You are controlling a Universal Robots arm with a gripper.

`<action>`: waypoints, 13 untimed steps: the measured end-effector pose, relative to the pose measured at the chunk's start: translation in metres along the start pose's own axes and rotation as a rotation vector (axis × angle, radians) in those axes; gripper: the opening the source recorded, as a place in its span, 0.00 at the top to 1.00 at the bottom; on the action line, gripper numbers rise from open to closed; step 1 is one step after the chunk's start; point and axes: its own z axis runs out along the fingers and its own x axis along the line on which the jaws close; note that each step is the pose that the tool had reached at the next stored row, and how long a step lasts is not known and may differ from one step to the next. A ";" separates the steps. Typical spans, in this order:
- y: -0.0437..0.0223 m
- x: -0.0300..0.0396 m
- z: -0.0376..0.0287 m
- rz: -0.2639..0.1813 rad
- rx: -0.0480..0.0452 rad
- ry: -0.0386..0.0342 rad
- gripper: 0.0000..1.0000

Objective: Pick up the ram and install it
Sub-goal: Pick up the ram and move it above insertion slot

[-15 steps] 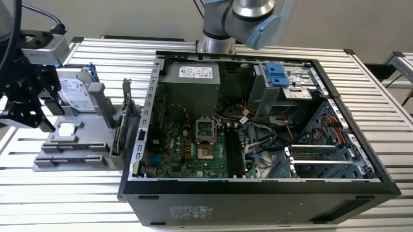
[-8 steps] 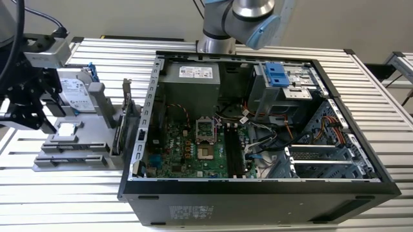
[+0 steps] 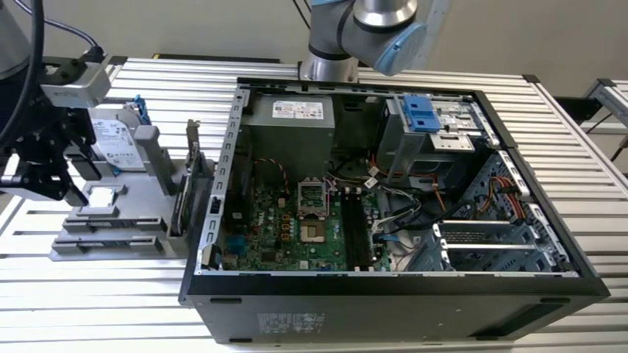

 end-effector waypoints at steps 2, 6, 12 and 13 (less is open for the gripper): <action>0.0000 0.0000 0.0011 -0.004 0.0000 0.0000 0.00; -0.0001 0.0000 0.0033 -0.009 0.0000 0.0001 0.00; -0.0002 -0.0010 0.0065 -0.010 0.0004 0.0000 0.00; -0.0003 -0.0016 0.0070 -0.009 0.0005 0.0000 0.00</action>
